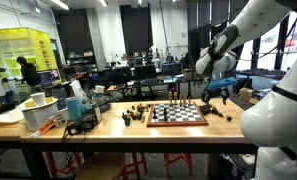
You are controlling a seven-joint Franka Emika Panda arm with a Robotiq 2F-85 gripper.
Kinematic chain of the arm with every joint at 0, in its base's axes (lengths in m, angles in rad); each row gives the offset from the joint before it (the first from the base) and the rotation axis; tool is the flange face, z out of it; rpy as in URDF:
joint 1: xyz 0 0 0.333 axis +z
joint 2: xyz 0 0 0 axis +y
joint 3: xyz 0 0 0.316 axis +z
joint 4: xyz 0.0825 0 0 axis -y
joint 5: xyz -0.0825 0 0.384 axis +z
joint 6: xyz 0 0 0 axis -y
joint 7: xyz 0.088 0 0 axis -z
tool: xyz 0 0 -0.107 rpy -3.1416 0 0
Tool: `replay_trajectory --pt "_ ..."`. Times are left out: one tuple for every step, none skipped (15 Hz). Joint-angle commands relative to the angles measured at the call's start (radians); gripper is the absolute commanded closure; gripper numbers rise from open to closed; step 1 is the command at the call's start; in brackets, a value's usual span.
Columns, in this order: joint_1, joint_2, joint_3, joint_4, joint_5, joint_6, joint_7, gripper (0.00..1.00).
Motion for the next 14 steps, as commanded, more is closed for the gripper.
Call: replay_trajectory --pt "-0.028 -0.001 0.027 -0.001 0.014 0.002 -0.012 0.0" --pt "-0.026 0.006 0.035 -0.003 0.01 0.008 -0.009 0.0" --pt "-0.027 0.014 0.038 0.0 0.012 0.007 -0.013 0.0" --pt "-0.027 0.023 0.034 0.008 0.021 0.001 -0.027 0.0" --pt "-0.032 0.027 0.033 0.011 0.017 0.004 -0.027 0.0" --pt "-0.035 0.028 0.03 0.011 0.018 0.002 -0.023 0.0" --pt "-0.039 0.026 0.027 0.011 0.02 -0.003 -0.023 0.0" --pt "-0.045 0.026 0.023 0.015 0.023 -0.012 -0.025 0.0" --pt "-0.052 0.022 0.012 0.018 0.032 -0.017 -0.036 0.0" --pt "-0.05 0.026 0.034 0.003 0.013 0.0 -0.009 0.0" --pt "-0.055 0.026 0.033 0.003 0.013 0.0 -0.01 0.0" --pt "-0.056 0.027 0.034 0.003 0.013 0.0 -0.009 0.0" --pt "-0.056 0.028 0.035 0.003 0.013 0.0 -0.009 0.0" --pt "-0.056 0.029 0.036 0.003 0.013 0.0 -0.009 0.0"
